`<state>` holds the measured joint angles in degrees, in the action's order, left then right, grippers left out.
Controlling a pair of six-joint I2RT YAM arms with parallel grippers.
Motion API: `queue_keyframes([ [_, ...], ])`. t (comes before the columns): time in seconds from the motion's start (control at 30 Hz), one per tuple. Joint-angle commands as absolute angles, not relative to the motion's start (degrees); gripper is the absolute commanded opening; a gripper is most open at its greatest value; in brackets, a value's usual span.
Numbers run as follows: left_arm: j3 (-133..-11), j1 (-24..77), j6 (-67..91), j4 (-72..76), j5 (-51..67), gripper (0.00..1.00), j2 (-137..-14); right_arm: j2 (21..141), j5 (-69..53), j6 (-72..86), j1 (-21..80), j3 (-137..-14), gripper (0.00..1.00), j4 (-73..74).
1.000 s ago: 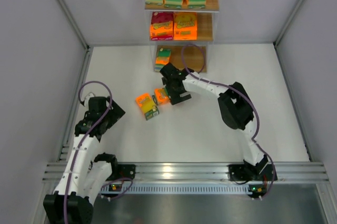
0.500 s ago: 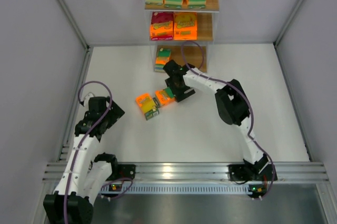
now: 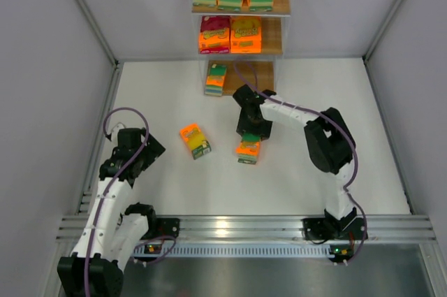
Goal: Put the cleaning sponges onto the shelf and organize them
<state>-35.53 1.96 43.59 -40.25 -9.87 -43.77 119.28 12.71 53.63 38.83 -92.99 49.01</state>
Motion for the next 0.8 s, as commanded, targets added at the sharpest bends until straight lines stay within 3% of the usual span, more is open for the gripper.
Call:
queue_keyframes([
  [0.0,-35.42,2.2,43.68,-37.97,-9.32,0.98,-44.82,111.72,13.62,37.11,38.67,-86.59,0.69,44.04],
  [0.2,-35.59,2.2,43.16,-38.06,-8.35,0.98,-45.26,104.68,8.46,24.36,38.85,-79.72,0.99,37.36],
  [0.57,-35.24,2.2,43.42,-37.88,-8.18,0.98,-44.91,92.73,9.22,34.26,41.39,-67.16,0.99,33.76],
  [0.77,-35.51,2.2,43.07,-37.88,-8.0,0.98,-45.26,92.02,12.72,38.14,45.34,-63.46,0.99,29.71],
])
